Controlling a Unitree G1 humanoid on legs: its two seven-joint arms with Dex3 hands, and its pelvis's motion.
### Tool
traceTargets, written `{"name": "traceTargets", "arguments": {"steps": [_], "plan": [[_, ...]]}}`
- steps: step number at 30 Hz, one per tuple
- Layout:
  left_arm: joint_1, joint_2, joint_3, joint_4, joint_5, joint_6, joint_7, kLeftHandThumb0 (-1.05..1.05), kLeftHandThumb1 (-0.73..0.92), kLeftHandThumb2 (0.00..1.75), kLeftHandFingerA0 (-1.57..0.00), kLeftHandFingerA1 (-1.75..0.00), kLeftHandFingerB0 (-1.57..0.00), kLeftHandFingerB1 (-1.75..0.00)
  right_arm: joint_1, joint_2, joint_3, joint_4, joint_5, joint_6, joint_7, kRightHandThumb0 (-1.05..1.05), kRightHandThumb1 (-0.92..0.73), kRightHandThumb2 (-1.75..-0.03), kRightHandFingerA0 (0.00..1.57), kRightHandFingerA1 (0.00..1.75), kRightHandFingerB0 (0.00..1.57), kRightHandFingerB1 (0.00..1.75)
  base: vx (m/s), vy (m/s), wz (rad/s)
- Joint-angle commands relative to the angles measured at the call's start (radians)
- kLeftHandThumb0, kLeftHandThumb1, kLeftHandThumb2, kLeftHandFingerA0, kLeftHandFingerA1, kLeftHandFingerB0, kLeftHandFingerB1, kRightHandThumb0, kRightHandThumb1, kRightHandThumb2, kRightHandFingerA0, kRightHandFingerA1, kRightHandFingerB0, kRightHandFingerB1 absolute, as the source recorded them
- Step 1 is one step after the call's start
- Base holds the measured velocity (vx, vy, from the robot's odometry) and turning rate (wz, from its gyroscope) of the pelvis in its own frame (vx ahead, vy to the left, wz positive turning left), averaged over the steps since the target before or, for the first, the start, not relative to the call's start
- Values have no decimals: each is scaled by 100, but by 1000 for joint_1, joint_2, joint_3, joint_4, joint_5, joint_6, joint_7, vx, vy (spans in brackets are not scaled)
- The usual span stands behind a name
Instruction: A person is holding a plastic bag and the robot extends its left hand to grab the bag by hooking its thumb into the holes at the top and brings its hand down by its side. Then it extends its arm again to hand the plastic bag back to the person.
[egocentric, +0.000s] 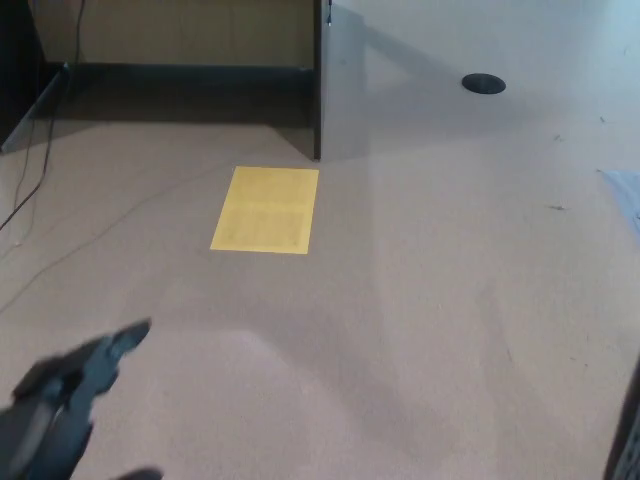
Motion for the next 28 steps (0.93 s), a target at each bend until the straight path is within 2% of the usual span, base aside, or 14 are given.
{"name": "traceTargets", "arguments": {"steps": [1, 4, 5, 8, 9, 12, 13, 18, 22, 25, 28], "plan": [[133, 35, 75, 332, -123, -360, 180, -37, 43, 54, -18, -33, -15, -29, 29, -14, -12, 4, 11, 3, -2, -27, -69, -60, 77, 61, 56, 42, 0, 0, 0], [134, 47, 75, 436, -95, -395, 227, -39, 44, 54, -19, -36, -17, -29, 33, -13, -11, 6, 9, 6, -5, -27, -69, -60, 80, 62, 56, 41, 0, 0, 0], [135, 58, 71, 517, -69, -423, 271, -25, 29, 85, -7, -52, -5, -50, 37, -15, -4, 3, 0, 13, -12, -26, -69, -60, 80, 61, 56, 41, 0, 0, 0], [136, 68, 61, 645, -34, -451, 339, -25, 29, 86, -9, -53, -8, -51, 51, -14, -6, 6, 3, 11, -13, -25, -69, -60, 81, 69, 56, 41, 0, 0, 0], [137, 71, 55, 683, -13, -448, 374, -52, 39, 65, -22, -43, -17, -37, 56, -15, -6, 11, 3, 0, -16, -25, -68, -60, 82, 71, 56, 42, 0, 0, 0], [134, 87, 33, 793, 19, -457, 435, -47, 39, 65, -23, -41, -18, -37, 75, -17, -6, 8, 6, -10, -8, -27, -69, -60, 79, 65, 54, 41, 0, 0, 0], [129, 92, 27, 837, 23, -469, 450, -36, 48, 56, -27, -34, -22, -29, 80, -16, -4, 9, 4, -10, -11, -27, -68, -60, 79, 57, 54, 41, 0, 0, 0], [99, 116, -8, 993, 45, -467, 510, -37, 49, 55, -27, -35, -22, -29, 98, -12, 1, 9, -3, -6, -23, -28, -68, -60, 79, 58, 55, 41, 0, 0, 0], [68, 128, -24, 1065, 19, -481, 506, -37, 48, 55, -28, -37, -20, -29, 97, -3, -5, 10, 3, 10, -31, -26, -68, -60, 81, 68, 55, 41, 0, 0, 0], [77, 121, -26, 1125, -26, -508, 472, -36, 47, 55, -26, -37, -22, -29, 132, -11, 0, 11, -3, -11, -34, -25, -68, -60, 80, 61, 55, 41, 0, 0, 0], [68, 122, -30, 1159, -43, -524, 461, -35, 47, 54, -29, -39, -23, -29, 141, -16, 3, 8, -6, -23, -34, -26, -69, -60, 79, 63, 55, 41, 0, 0, 0]]}}
